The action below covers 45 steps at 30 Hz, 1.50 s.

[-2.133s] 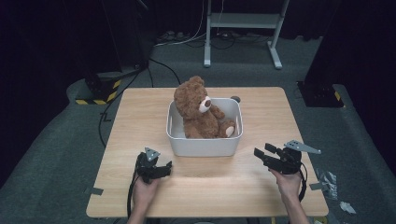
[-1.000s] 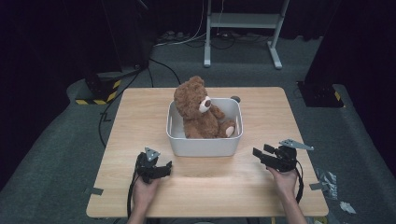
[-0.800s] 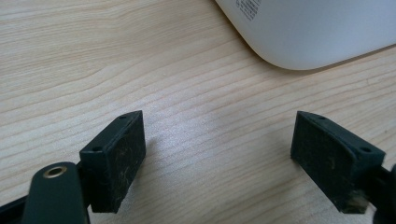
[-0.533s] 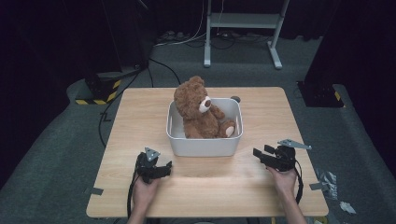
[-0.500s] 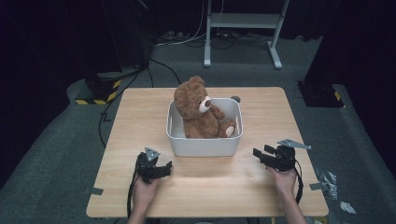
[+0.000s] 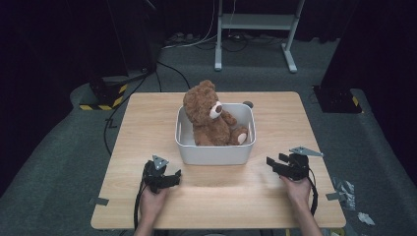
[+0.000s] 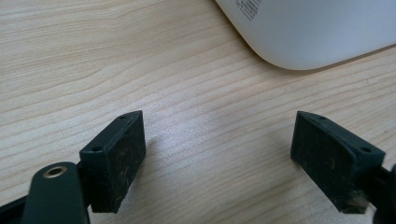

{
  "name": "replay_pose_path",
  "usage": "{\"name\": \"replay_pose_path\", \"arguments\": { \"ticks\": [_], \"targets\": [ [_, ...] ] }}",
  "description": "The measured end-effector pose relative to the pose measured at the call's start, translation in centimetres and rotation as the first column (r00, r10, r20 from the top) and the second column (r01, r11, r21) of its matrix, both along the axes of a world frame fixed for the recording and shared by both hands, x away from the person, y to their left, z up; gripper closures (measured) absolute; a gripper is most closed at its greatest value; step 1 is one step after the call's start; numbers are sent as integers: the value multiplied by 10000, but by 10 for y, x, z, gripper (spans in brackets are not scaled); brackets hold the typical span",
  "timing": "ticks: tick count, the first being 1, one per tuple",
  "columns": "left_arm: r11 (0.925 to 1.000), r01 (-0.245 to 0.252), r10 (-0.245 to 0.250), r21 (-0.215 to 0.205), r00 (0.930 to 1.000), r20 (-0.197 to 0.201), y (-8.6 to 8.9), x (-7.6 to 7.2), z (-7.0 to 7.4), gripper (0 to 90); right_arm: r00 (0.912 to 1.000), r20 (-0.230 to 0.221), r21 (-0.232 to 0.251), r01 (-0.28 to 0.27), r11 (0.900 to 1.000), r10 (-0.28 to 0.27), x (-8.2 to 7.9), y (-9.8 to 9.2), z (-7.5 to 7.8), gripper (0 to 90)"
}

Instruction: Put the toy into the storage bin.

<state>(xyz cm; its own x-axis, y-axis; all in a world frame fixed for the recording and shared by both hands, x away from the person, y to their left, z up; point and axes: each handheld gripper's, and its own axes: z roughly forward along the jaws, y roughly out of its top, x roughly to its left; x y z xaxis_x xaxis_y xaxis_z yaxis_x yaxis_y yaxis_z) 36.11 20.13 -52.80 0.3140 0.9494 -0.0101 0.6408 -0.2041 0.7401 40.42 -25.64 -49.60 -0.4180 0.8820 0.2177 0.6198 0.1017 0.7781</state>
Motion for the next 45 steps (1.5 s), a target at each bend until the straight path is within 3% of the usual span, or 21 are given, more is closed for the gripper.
{"name": "replay_pose_path", "arguments": {
  "ticks": [22, 45],
  "targets": [
    [10000, 2, -2, -1, 10000, 5, 0, 0, 0, 180, 9997, -104, -1359, 200, 9905, -216, 5, 8, -14, 360],
    [10000, 13, -13, 14, 10000, 3, 0, 0, 0, 180, 9990, -320, -1674, 258, 9856, -316, 10, 13, -24, 361]
  ]
}}
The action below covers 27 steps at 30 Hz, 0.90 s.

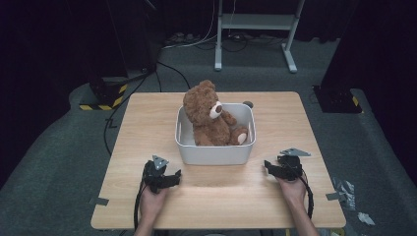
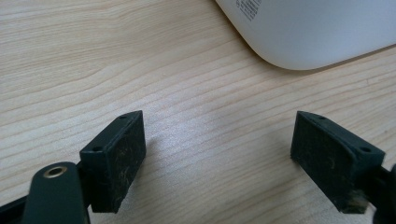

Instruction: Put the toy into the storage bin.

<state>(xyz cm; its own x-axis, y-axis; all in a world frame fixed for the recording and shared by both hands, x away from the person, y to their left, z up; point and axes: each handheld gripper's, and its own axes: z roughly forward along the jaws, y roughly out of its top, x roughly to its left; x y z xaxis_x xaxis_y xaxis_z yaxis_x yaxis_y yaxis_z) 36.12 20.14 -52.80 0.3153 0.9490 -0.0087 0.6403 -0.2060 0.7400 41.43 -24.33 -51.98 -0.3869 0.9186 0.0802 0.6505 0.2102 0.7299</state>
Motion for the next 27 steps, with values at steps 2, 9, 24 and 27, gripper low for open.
{"name": "replay_pose_path", "arguments": {
  "ticks": [2, 9, 24, 27],
  "targets": [
    [10000, -3, 3, 1, 10000, 1, 0, 0, 0, 180, 10000, 28, -19, -10, 10000, 10, 1, 0, 0, 361],
    [10000, -8, 8, -3, 10000, 5, 0, 0, 0, 180, 9999, 144, -182, -5, 9998, 8, 1, 1, -1, 363],
    [10000, -34, 34, 24, 10000, -10, 0, -1, 0, 180, 9991, 425, -923, 93, 9957, -54, -1, 10, -3, 344],
    [10000, -16, 16, 50, 10000, -30, 0, -1, 0, 180, 9991, 427, -924, 80, 9957, -41, -1, 9, -3, 344]
  ]
}}
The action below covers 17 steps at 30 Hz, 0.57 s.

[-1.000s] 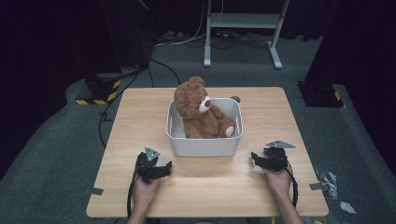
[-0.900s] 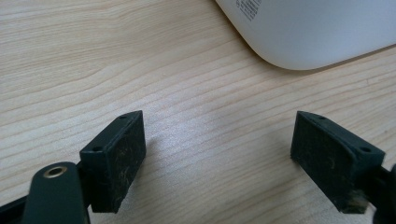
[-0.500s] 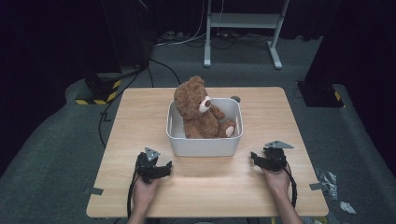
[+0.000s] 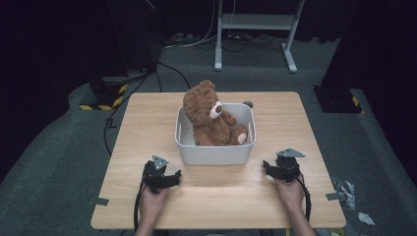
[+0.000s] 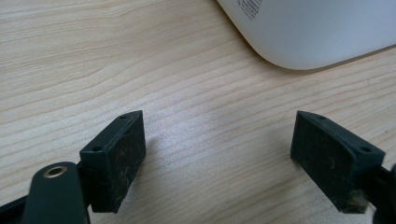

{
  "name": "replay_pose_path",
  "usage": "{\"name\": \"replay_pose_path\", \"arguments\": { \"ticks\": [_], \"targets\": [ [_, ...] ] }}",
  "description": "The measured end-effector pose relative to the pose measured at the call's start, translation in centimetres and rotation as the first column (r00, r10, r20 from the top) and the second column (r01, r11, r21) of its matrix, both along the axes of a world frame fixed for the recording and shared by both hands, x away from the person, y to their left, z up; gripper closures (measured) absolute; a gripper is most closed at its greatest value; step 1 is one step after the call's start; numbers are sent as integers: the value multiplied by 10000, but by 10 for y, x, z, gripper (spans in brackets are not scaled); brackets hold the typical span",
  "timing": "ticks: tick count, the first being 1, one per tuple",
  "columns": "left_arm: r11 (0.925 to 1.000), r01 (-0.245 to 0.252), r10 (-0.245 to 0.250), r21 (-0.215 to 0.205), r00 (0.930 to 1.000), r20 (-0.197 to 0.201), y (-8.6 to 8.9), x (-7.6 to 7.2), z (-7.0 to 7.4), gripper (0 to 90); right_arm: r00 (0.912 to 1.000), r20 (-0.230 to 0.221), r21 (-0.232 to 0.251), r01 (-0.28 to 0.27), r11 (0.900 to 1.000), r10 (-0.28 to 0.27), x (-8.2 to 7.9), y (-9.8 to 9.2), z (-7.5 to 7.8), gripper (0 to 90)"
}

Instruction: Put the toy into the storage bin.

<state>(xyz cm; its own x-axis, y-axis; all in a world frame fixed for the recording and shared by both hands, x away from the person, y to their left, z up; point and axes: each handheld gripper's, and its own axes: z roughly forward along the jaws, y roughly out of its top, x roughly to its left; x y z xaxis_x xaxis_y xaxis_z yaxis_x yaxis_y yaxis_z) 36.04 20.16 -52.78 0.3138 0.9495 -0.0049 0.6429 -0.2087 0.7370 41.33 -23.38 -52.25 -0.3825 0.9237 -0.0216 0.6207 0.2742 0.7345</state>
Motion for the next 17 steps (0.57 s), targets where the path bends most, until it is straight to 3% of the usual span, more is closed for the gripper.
{"name": "replay_pose_path", "arguments": {
  "ticks": [17],
  "targets": [
    [10000, -8, 8, -9, 10000, -9, 0, 0, 0, 179, 9999, -30, 68, 116, 9999, -116, 1, 1, 0, 342]
  ]
}}
